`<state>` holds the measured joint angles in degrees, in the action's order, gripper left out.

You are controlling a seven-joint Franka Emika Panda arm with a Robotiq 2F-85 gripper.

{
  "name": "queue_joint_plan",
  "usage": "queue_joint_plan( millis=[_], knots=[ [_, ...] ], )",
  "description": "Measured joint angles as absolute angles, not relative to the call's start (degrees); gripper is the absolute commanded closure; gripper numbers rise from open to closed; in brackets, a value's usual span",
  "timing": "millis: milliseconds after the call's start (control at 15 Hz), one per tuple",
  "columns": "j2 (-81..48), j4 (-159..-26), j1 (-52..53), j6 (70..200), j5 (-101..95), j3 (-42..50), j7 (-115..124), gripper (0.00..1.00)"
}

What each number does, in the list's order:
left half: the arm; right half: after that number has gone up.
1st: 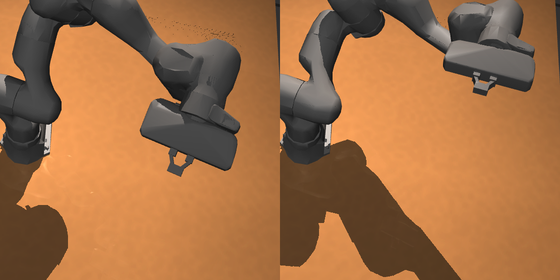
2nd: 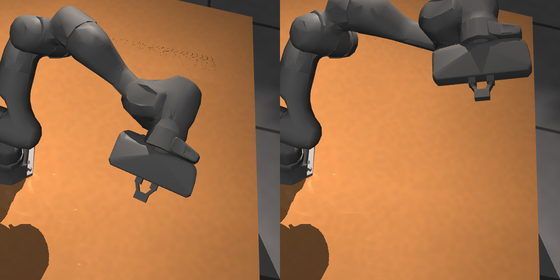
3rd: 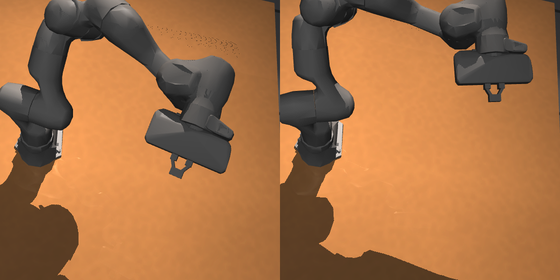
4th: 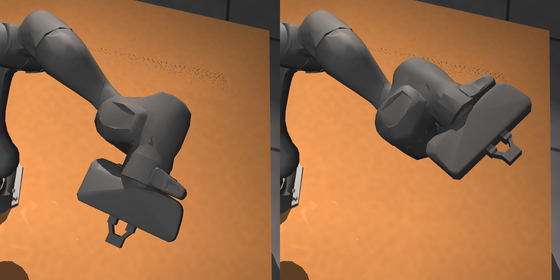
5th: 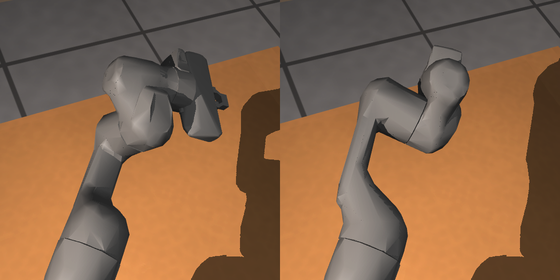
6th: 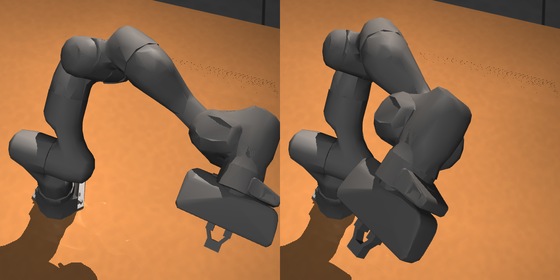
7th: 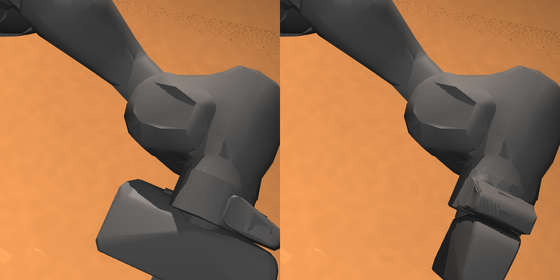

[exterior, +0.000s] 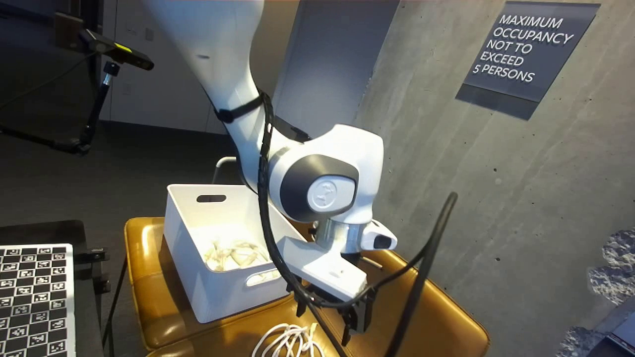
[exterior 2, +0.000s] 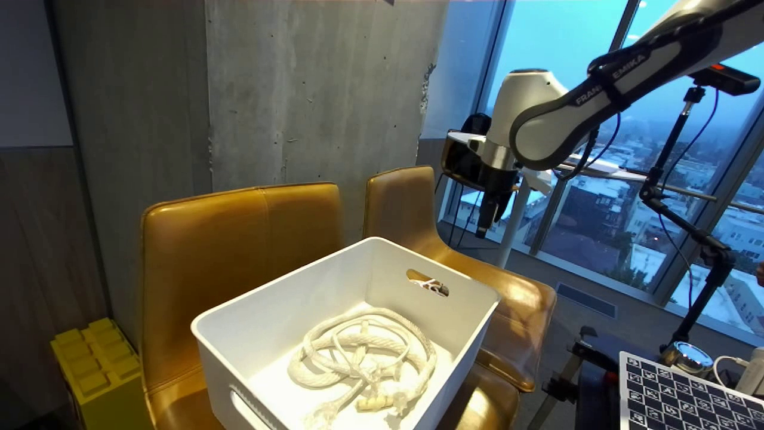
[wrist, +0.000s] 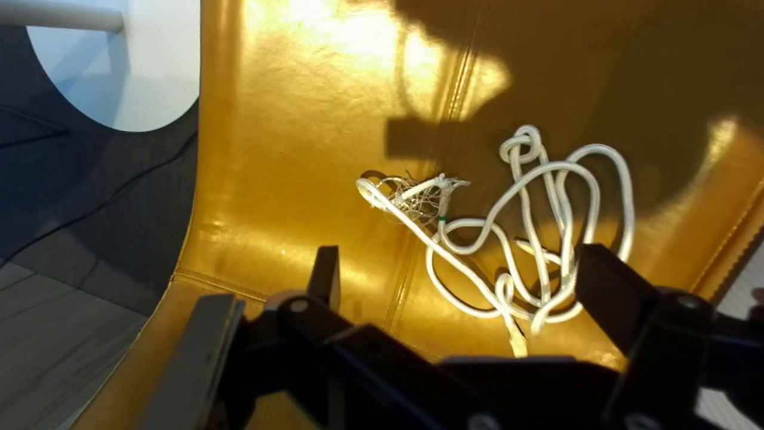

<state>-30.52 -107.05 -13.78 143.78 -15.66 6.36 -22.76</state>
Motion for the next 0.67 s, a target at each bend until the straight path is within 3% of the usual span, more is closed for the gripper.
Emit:
queue_joint_plan(
  millis=[667],
  knots=[
    [-49.4,-90.4,-15.7,143.2,-17.3,6.4,-29.4,0.00]
  ],
)
